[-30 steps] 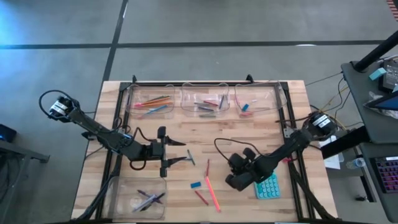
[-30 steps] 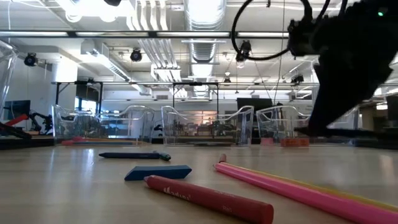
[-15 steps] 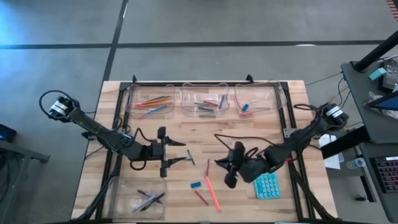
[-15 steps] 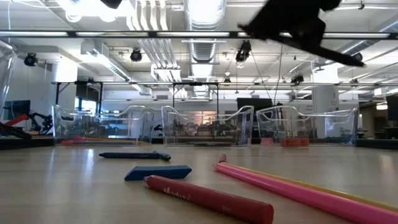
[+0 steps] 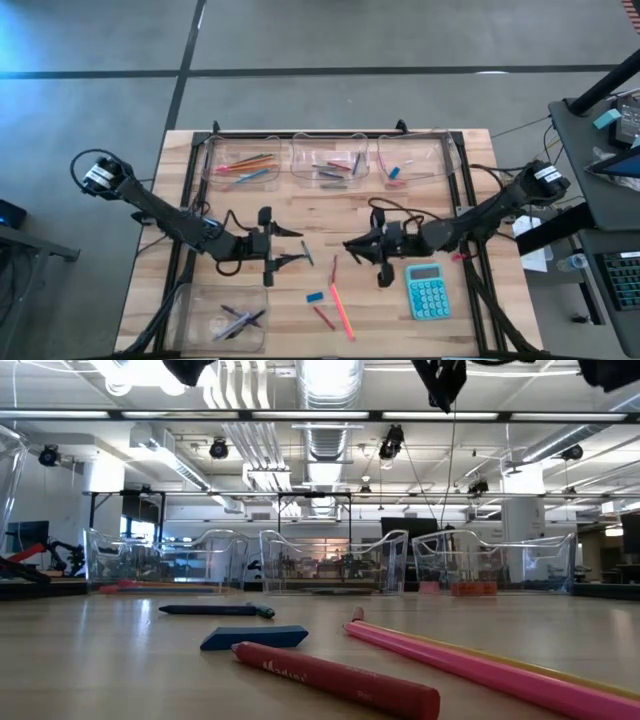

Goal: Sort crayons/erasers/pens/pencils in bins
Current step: Put the black pen into the bottom transparent bin

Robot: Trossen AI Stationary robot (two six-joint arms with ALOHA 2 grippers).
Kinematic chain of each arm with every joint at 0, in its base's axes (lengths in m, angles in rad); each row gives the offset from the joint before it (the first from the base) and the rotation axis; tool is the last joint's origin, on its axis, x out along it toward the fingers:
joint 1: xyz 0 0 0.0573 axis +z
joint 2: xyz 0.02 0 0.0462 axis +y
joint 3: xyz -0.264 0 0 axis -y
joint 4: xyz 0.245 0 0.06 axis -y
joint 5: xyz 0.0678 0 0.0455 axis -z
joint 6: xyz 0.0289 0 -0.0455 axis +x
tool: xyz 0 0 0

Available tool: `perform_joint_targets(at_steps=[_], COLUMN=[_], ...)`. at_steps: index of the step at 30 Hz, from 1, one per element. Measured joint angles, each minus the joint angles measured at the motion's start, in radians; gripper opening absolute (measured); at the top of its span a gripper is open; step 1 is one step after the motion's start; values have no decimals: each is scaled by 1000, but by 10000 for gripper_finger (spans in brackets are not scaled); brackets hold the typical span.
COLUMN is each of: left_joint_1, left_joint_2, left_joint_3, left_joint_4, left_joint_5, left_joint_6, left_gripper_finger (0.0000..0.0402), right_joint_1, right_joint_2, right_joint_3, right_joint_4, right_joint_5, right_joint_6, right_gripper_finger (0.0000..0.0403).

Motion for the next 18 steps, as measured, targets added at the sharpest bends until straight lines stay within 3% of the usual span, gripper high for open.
perform_joint_targets(at_steps=[8, 18], left_joint_1=[65, 94], left_joint_2=[206, 418], left_joint_3=[49, 235], left_joint_4=[232, 239], left_joint_5=[4, 84], left_joint_6=[-2, -26], left_gripper_finger=[214, 261], right_joint_1=[-14, -13], right_joint_2=[-11, -4], right_joint_3=[-64, -33], right_joint_4=[121, 116], right_joint_5=[-39, -115], right_joint_6=[5, -7], right_gripper_finger=[34, 34])
